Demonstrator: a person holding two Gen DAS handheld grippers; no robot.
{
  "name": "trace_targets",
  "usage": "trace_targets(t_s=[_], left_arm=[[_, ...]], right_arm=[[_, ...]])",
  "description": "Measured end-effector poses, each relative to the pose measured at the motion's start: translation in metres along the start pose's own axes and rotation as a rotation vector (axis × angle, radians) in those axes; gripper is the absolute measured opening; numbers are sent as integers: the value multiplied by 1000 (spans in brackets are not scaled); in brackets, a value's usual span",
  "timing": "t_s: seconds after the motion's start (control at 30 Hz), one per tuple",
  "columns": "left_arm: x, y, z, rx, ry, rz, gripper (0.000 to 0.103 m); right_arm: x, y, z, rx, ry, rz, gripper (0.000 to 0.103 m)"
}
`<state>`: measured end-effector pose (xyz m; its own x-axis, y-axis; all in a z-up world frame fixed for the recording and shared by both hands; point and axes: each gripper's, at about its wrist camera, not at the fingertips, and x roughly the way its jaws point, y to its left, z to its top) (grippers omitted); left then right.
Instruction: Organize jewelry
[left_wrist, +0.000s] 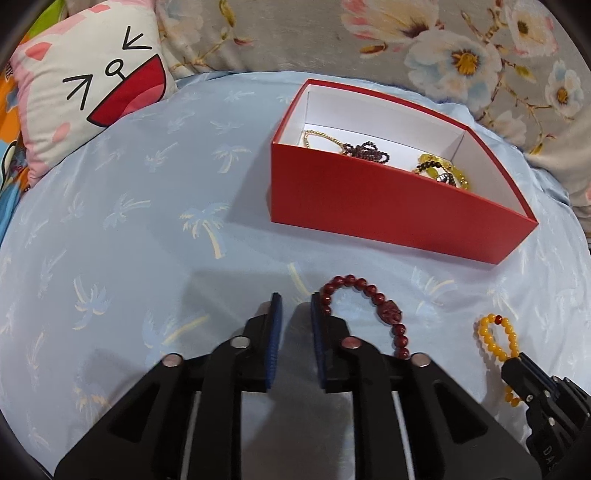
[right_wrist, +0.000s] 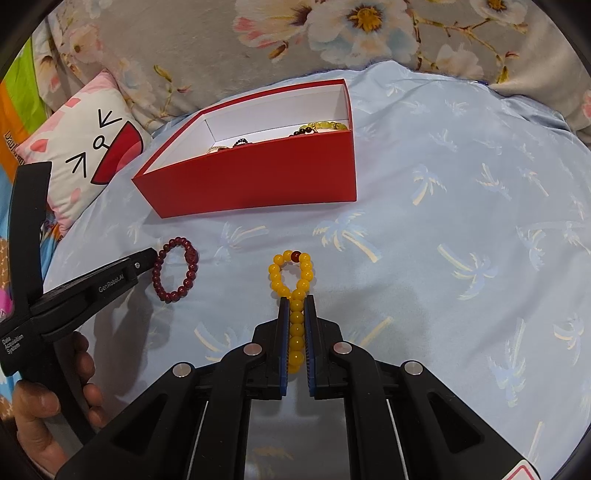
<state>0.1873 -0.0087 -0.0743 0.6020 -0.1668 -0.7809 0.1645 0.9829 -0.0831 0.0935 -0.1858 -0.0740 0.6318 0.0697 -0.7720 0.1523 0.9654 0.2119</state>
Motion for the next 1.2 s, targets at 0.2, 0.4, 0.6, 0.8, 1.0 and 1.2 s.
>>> trace_targets(t_s=[0.2,0.4,0.6,0.8,1.0,1.2], left_arm=[[2,-7,-1,45,-20,8,22],[-2,-6,3,5,-8,-64,24],[-11,-13,3,14,-22,-95,28],[0,-24,-2,52,13,-80,31],[0,-23,-3,67,4,-72,8],[-12,-22,-1,63,-8,-87,7]], right_arm=[[3,0,0,7,4,5,8],[4,-2,1,15,5,5,8],[5,-5,1,19,4,5,8],[5,-6,2,18,5,8,8],[5,-5,2,18,2,10,8],[-4,-1,5,12,-16,15,8]])
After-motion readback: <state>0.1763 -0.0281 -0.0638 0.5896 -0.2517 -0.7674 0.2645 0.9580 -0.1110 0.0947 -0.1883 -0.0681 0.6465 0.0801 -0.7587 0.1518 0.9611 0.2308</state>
